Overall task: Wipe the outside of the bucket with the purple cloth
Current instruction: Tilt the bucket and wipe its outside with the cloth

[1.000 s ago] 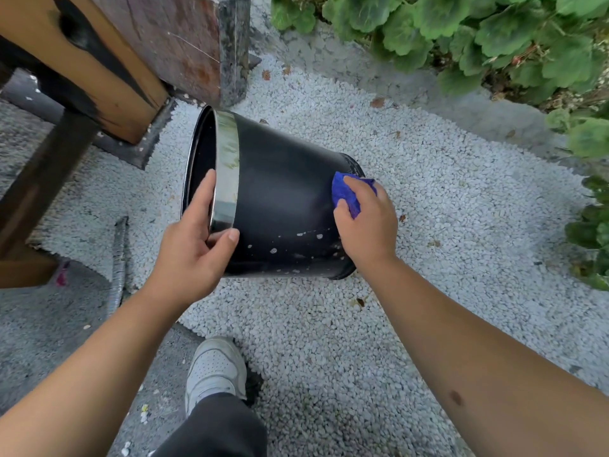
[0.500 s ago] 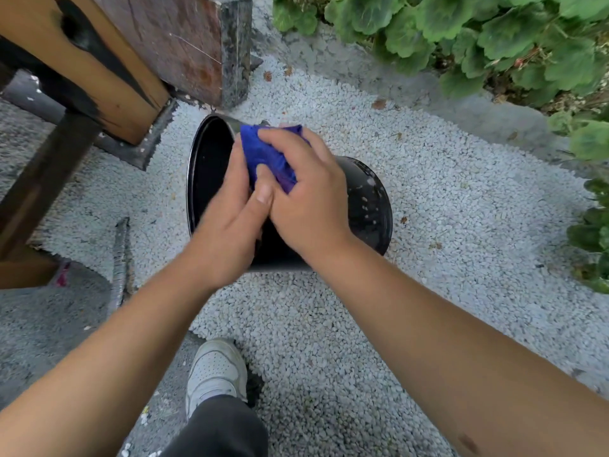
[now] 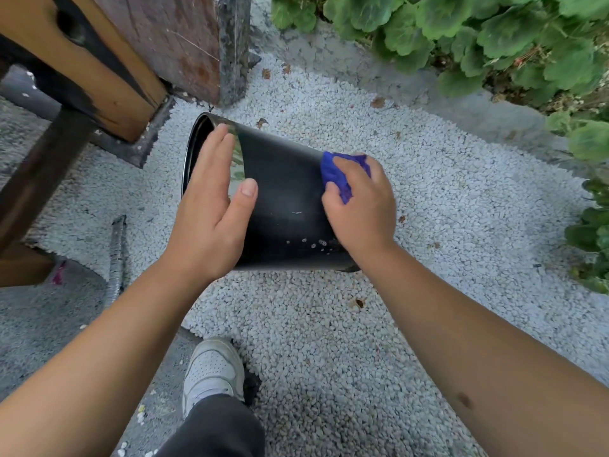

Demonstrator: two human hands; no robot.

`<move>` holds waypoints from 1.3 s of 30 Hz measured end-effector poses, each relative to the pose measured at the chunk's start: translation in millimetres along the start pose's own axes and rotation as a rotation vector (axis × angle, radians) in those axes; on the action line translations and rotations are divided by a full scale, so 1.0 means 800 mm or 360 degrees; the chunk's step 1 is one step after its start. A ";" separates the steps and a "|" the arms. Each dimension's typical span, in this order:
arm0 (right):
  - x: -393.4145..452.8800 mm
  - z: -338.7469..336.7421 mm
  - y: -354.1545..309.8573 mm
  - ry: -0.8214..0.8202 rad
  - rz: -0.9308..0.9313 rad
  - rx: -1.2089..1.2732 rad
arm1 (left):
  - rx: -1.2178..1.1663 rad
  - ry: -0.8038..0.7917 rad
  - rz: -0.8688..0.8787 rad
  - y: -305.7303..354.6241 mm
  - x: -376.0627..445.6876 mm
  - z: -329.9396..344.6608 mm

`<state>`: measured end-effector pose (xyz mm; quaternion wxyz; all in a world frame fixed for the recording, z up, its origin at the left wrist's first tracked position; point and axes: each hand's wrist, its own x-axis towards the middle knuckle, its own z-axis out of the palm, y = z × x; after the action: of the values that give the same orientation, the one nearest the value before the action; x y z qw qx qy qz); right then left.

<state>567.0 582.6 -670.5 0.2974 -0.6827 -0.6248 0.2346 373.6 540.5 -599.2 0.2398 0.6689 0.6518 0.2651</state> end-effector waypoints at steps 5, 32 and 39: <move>0.005 -0.006 0.036 -0.0048 0.0155 -0.0054 | 0.0029 -0.0030 -0.0093 0.011 -0.003 0.003; 0.040 -0.031 -0.071 0.0075 0.0181 0.0681 | 0.0213 -0.0105 0.0290 0.014 0.006 -0.018; 0.029 -0.051 -0.129 0.0136 -0.0194 0.0620 | 0.0239 0.0020 0.0390 0.005 0.007 -0.013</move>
<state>524.3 605.1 -568.4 0.4636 -0.5826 -0.5947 0.3032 369.8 545.9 -588.3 0.1509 0.7578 0.5848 0.2469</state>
